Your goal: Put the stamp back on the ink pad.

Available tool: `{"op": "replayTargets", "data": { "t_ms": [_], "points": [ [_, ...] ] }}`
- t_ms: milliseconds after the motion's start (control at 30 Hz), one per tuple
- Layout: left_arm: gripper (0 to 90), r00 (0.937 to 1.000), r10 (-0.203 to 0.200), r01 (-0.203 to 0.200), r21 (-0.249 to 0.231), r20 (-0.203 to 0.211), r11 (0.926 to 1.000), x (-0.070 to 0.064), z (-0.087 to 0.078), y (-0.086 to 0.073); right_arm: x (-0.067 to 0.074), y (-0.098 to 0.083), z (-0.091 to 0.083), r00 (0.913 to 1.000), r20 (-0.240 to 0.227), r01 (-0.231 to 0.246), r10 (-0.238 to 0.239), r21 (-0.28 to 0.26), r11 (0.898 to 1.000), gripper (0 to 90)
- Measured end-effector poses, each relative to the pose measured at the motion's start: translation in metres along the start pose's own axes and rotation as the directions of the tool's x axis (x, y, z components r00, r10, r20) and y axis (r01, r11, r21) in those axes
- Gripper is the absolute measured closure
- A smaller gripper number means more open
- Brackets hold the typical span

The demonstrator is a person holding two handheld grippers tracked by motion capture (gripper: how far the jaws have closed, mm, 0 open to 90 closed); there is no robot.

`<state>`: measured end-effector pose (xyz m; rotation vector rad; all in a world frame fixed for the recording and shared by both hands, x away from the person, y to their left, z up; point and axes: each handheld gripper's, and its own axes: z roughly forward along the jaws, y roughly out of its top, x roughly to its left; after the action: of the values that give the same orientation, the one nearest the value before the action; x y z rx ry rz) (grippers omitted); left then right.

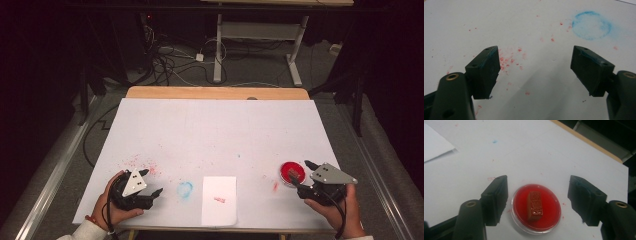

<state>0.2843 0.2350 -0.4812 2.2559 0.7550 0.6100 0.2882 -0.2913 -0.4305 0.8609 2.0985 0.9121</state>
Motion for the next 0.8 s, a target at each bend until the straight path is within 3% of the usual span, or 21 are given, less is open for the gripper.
{"op": "replayTargets", "data": {
  "t_ms": [167, 500, 800],
  "points": [
    [23.0, 1.0000, 0.008, -0.008, -0.012, -0.002, 0.9999, 0.001, 0.000, 0.001, 0.004, -0.005, -0.006, 0.9991, 0.038, -0.018, 0.019, -0.042, 0.999, 25.2],
    [22.9, 0.9999, 0.013, -0.013, -0.015, -0.001, 0.9998, 0.000, 0.002, 0.003, 0.004, -0.023, -0.011, 0.9939, 0.090, -0.059, 0.064, -0.059, 0.996, 21.4],
    [22.7, 0.9999, 0.011, -0.011, -0.010, 0.002, 0.9999, -0.003, 0.003, 0.003, 0.008, -0.039, -0.008, 0.9953, 0.075, -0.059, 0.061, -0.029, 0.998, 20.8]
  ]
}}
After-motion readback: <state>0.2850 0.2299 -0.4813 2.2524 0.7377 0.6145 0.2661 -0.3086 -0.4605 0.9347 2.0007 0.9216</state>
